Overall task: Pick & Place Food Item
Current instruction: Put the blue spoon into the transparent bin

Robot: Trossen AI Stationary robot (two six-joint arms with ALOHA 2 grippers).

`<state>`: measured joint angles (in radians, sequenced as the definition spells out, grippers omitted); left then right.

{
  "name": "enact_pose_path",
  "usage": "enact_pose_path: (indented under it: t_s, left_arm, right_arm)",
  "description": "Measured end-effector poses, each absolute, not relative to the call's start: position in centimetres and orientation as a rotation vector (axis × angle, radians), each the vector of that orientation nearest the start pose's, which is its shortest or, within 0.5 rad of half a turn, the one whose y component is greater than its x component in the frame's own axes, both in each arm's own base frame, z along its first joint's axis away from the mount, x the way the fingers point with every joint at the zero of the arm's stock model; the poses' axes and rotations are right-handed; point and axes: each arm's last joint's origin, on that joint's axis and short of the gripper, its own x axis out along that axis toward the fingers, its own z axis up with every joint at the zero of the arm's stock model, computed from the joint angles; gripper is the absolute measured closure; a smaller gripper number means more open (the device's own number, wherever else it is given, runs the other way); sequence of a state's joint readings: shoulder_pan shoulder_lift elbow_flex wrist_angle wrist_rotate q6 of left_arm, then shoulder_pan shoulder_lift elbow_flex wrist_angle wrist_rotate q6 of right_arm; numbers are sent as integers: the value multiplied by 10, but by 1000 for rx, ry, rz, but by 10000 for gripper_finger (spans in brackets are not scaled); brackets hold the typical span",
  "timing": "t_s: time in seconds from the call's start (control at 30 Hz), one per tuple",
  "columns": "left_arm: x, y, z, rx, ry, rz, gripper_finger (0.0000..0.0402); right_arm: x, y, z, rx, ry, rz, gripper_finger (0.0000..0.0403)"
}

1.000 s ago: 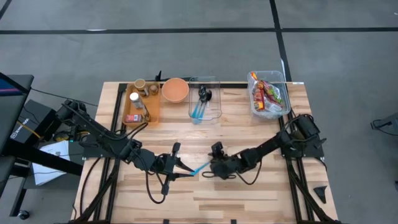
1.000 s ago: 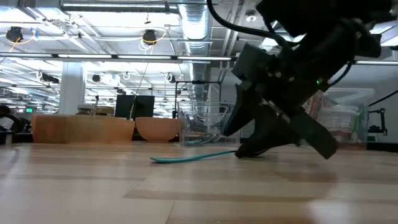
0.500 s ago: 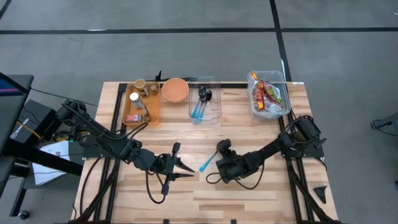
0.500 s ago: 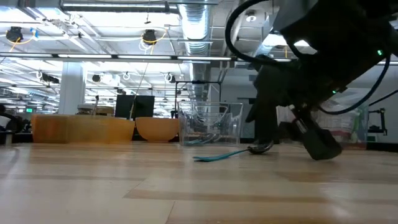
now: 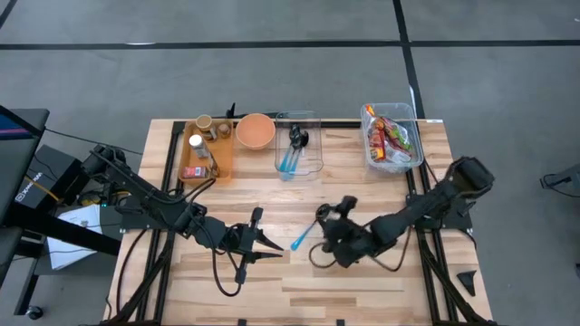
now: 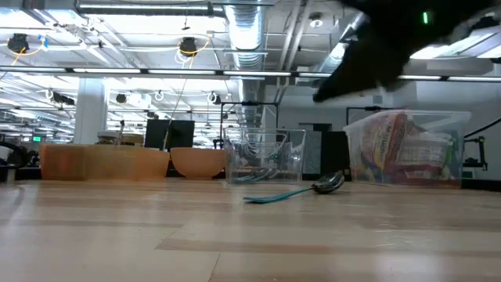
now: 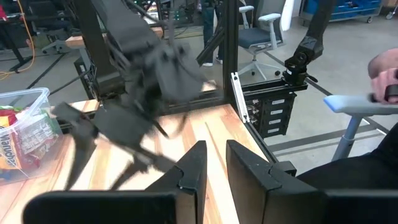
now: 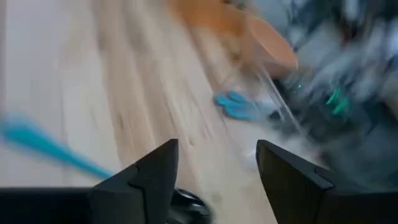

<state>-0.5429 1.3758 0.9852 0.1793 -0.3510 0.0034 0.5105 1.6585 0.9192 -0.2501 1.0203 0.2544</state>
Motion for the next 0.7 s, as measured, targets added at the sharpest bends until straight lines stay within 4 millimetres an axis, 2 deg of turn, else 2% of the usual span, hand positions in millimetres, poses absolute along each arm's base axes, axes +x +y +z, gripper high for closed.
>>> enact_pose_path:
  t_s: [0.17, 0.3, 0.4, 0.5, 0.7]
  left_arm:
    - [272, -152, 305, 117, 188, -193, 349]
    - [272, -152, 305, 161, 181, -198, 349]
    - [272, -151, 305, 202, 175, -195, 349]
    - [269, -145, 313, 267, 151, -127, 349]
    - [249, -119, 343, 307, 93, 271, 349]
  right_arm:
    - [273, 117, 205, 172, 483, -659, 191]
    - [274, 107, 212, 557, 438, -694, 191]
    - [278, 107, 204, 736, 412, -744, 191]
    - [283, 110, 187, 896, 378, -818, 191]
    - [290, 120, 148, 1149, 313, -947, 191]
